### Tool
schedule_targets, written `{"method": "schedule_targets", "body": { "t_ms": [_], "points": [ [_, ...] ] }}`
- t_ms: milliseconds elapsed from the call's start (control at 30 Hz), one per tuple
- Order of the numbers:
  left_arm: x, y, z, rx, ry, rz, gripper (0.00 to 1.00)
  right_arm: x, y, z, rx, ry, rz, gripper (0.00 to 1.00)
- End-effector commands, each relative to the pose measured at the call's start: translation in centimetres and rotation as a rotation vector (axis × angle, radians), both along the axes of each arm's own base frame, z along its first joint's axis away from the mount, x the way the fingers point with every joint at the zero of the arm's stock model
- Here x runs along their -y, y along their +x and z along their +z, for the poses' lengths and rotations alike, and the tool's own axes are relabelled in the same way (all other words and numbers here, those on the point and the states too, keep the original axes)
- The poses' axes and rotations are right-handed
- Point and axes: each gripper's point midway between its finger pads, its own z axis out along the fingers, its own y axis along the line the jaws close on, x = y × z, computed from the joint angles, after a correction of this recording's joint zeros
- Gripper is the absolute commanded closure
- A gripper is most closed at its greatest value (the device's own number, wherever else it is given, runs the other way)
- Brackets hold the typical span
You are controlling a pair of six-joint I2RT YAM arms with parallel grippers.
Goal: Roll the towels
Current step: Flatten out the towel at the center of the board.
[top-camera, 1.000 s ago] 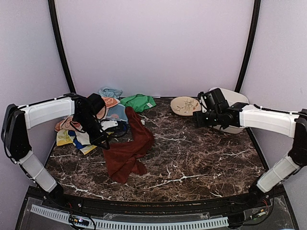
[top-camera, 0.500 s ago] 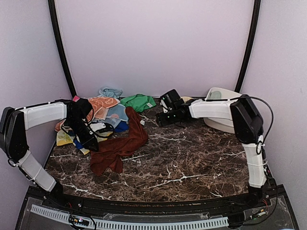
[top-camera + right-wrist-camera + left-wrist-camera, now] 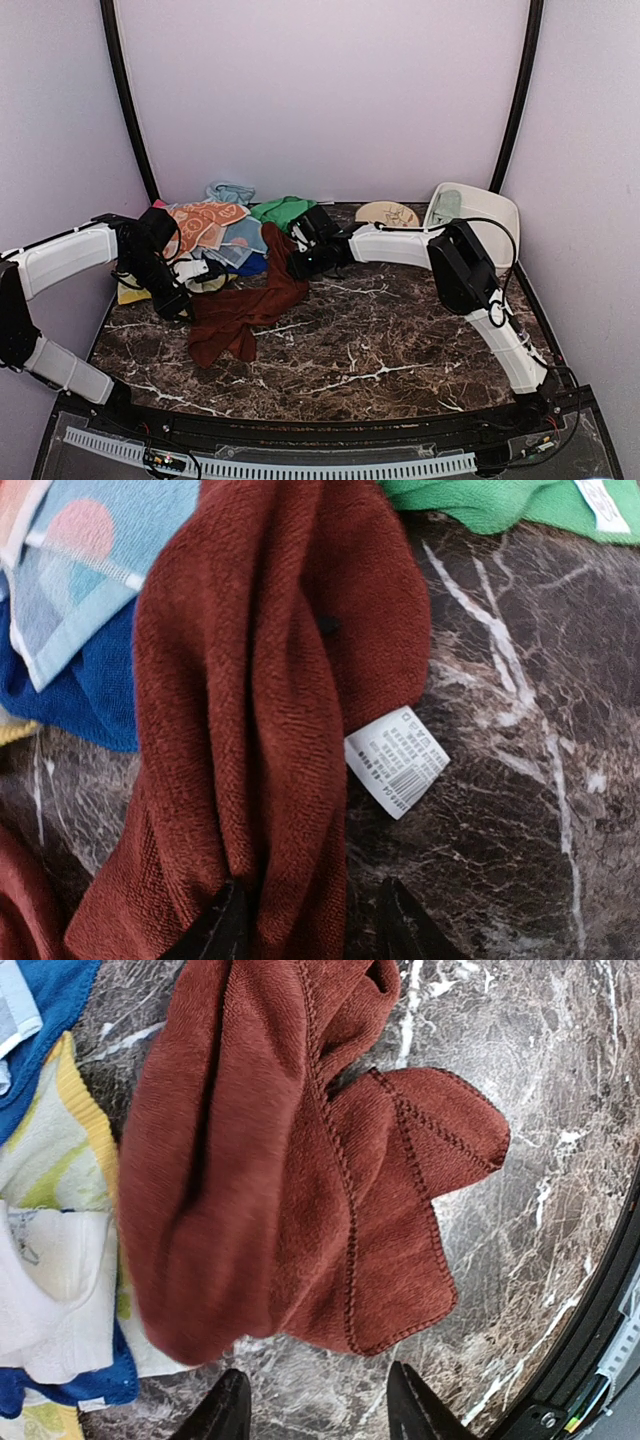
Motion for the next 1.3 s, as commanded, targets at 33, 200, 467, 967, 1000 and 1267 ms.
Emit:
{"method": "schedule_targets", "body": {
  "t_ms": [33,200,467,967,1000,1267],
  "points": [
    [-0.1,0.1,1.5,0.05,0.005,-0.049,0.55,-0.5,0.0,-0.4,-0.034,0.037,-0.014,0.83],
    [1.0,-4.2,-2.6,-0.149,0.03,-0.131,0.65,1.6,0.7,1.5,-0.002,0.051,-0.091,1.0],
    [0.6,-1.8,-5.9,-0.098,0.097,-0.074,0.63,8.5,0.2,6.0,0.065,0.091,-0.232,1.0],
    [4.5,0.5,-4.9,-0.156,-0.071,-0.01,0.58,14.0,-5.5,4.0,-0.008,0.044,-0.334,1.0],
    [4.9,0.3,-4.5,-0.171,-0.087,-0.013,0.57,14.2,-5.7,3.9,-0.013,0.037,-0.337,1.0],
    [4.1,-1.5,-5.7,-0.224,-0.06,-0.018,0.39,15.3,-6.3,4.4,-0.002,0.009,-0.352,0.87]
  ]
}}
